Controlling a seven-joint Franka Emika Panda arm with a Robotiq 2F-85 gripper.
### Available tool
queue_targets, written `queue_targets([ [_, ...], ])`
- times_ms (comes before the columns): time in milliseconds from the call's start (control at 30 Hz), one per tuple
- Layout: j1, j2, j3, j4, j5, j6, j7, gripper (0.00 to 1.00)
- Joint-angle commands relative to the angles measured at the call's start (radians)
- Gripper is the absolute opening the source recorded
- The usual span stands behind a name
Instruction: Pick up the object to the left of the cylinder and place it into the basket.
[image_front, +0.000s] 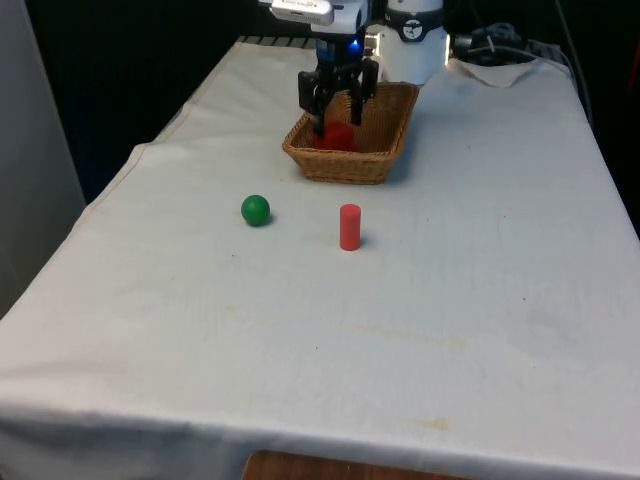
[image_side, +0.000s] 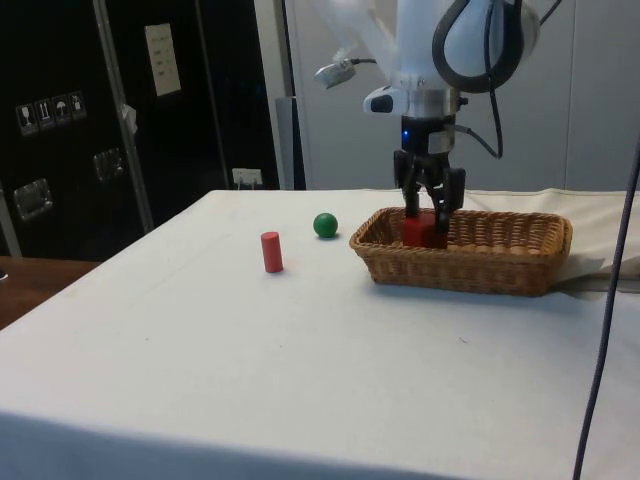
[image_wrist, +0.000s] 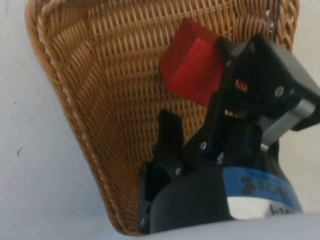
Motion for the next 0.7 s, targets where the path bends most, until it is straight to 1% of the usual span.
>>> queue_targets([
  [0, 0.002, -0.011, 0.002, -0.007, 0.011, 0.011, -0.005, 0.71],
  [67, 0.002, -0.011, 0.002, -0.007, 0.011, 0.011, -0.004, 0.91],
  [100, 0.002, -0.011, 0.002, -0.008, 0.011, 0.011, -0.004, 0.98],
  [133, 0.002, -0.010, 0.002, -0.008, 0.011, 0.011, -0.004, 1.00],
  [167, 0.001, 0.000, 0.000, 0.000, 0.000, 0.000, 0.001, 1.00],
  [200, 0.003, -0.010, 0.002, -0.008, 0.011, 0.011, -0.004, 1.00],
  [333, 0.003, -0.010, 0.002, -0.008, 0.011, 0.011, -0.003, 1.00],
  [467, 0.005, -0.019, 0.002, 0.018, 0.005, -0.010, 0.000, 1.00],
  [500, 0.003, -0.008, 0.000, 0.014, 0.001, 0.000, 0.001, 1.00],
  [533, 0.005, -0.022, 0.002, 0.024, 0.004, -0.015, 0.001, 1.00],
  [667, 0.007, -0.040, 0.004, 0.054, 0.001, -0.049, 0.005, 1.00],
])
